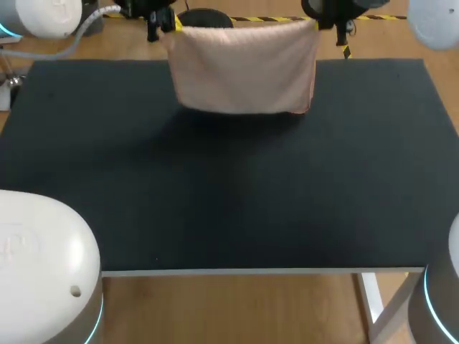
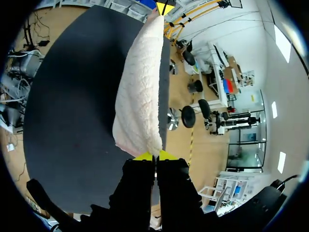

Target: Fold the towel

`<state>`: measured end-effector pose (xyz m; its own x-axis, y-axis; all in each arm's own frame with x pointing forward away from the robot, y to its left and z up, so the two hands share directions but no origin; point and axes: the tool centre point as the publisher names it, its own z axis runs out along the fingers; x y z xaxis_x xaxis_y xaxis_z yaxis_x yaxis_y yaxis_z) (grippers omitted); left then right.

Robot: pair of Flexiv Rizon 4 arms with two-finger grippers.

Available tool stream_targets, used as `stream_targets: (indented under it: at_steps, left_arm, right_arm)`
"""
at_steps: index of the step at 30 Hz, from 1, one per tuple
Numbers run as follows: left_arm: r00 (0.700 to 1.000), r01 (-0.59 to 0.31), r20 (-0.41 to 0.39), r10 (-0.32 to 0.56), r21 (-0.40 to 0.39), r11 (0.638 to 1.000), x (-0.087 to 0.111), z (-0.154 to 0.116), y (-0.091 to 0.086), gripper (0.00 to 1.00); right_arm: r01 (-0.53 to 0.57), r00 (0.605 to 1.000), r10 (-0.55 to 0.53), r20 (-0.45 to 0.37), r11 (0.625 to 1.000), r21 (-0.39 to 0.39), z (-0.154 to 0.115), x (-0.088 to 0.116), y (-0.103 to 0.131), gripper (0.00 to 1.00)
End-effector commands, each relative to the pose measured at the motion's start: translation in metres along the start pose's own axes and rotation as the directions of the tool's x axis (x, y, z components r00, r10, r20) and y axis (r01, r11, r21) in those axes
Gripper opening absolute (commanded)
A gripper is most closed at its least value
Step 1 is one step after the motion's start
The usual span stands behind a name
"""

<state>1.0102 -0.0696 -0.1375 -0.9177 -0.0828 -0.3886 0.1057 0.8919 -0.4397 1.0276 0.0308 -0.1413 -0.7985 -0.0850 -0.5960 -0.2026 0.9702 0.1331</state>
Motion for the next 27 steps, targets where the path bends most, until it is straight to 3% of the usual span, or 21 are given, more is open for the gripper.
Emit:
stream_targets:
  at_steps: [1, 12, 16, 23, 27]
  left_arm:
    - [1.000, -0.001, -0.016, 0.002, 0.019, 1.000, 0.035, -0.021, 0.003, 0.00]
    - [0.997, 0.031, -0.073, -0.028, 0.042, 0.999, 0.069, -0.044, 0.005, 0.00]
    - [0.991, 0.048, -0.130, -0.043, 0.032, 0.998, 0.080, -0.030, 0.012, 0.00]
    - [0.970, 0.041, -0.240, -0.049, -0.037, 0.998, 0.096, 0.018, 0.025, 0.00]
    - [0.955, 0.044, -0.290, -0.060, -0.061, 0.997, 0.103, 0.037, 0.032, 0.00]
  right_arm:
    - [-0.004, 1.000, 0.004, -0.026, 1.000, -0.019, -0.011, 0.023, 0.000, 0.00]
    - [0.008, 0.995, -0.015, -0.099, 0.997, -0.073, -0.030, 0.056, 0.017, 0.00]
    - [0.007, 0.988, -0.014, -0.154, 0.999, -0.042, -0.015, 0.069, 0.012, 0.00]
    - [0.036, 0.966, -0.025, -0.259, 0.999, 0.040, 0.024, 0.102, -0.004, 0.00]
    - [0.046, 0.950, -0.030, -0.310, 0.998, 0.046, 0.043, 0.122, -0.007, 0.00]
